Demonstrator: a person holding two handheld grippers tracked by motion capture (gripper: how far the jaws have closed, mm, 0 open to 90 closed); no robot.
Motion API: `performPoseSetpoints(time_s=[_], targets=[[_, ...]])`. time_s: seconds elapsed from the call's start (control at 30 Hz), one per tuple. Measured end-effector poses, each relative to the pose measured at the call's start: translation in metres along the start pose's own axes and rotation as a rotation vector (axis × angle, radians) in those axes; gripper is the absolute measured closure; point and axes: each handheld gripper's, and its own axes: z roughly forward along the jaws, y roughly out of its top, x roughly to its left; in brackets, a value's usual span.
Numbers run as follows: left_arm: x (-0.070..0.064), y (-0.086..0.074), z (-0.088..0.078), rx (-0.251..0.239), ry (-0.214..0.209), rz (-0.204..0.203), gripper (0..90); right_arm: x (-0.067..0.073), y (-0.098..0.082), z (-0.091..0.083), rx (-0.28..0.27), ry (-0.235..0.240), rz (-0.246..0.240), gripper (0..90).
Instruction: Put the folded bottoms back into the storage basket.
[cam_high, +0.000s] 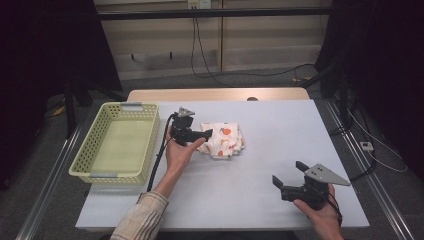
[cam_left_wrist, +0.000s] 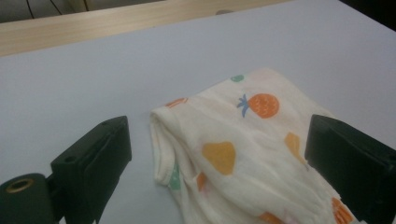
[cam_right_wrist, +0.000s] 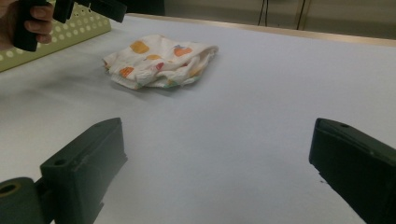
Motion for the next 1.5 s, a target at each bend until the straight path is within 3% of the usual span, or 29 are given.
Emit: performPoseSetpoints(time_s=[0.2, 0.37, 0.53, 0.8, 0.83, 0.87, 1.0, 1.07, 1.23, 1.37, 1.5], targets=[[-0.003, -0.002, 0.006, 0.02, 0.001, 0.02, 10.0, 0.0, 0.0, 0.0, 0.003, -0.003, 0.0, 3.2], [0.004, -0.004, 0.013, 0.044, 0.001, -0.006, 12.1, 0.0, 0.0, 0.0, 0.004, -0.002, -0.001, 3.2], [0.013, -0.007, 0.022, 0.099, -0.004, -0.017, 15.6, 0.0, -0.001, 0.001, 0.013, 0.0, -0.001, 3.2], [0.017, -0.014, 0.037, 0.143, 0.049, -0.017, 24.0, 0.0, -0.001, 0.002, 0.013, 0.001, -0.006, 3.2], [0.017, -0.014, 0.037, 0.143, 0.049, -0.017, 24.1, 0.0, -0.001, 0.002, 0.013, 0.0, -0.003, 3.2], [0.02, -0.016, 0.039, 0.156, 0.032, -0.043, 24.8, 0.0, -0.001, 0.001, 0.014, 0.001, -0.005, 3.2], [0.016, -0.016, 0.04, 0.164, 0.05, -0.031, 27.4, 0.0, -0.001, 0.002, 0.014, -0.001, -0.002, 3.2], [0.015, -0.016, 0.04, 0.151, 0.026, -0.049, 40.7, 0.0, -0.001, 0.002, 0.014, 0.003, -0.007, 3.2], [0.012, -0.016, 0.04, 0.162, 0.051, -0.04, 46.6, 0.001, -0.001, 0.002, 0.015, 0.004, -0.009, 3.2], [0.013, -0.014, 0.039, 0.186, 0.033, -0.059, 59.8, 0.001, -0.001, 0.002, 0.015, 0.002, -0.005, 3.4], [0.01, -0.011, 0.039, 0.214, 0.034, -0.064, 63.5, 0.001, -0.001, 0.003, 0.016, 0.0, -0.009, 3.5]])
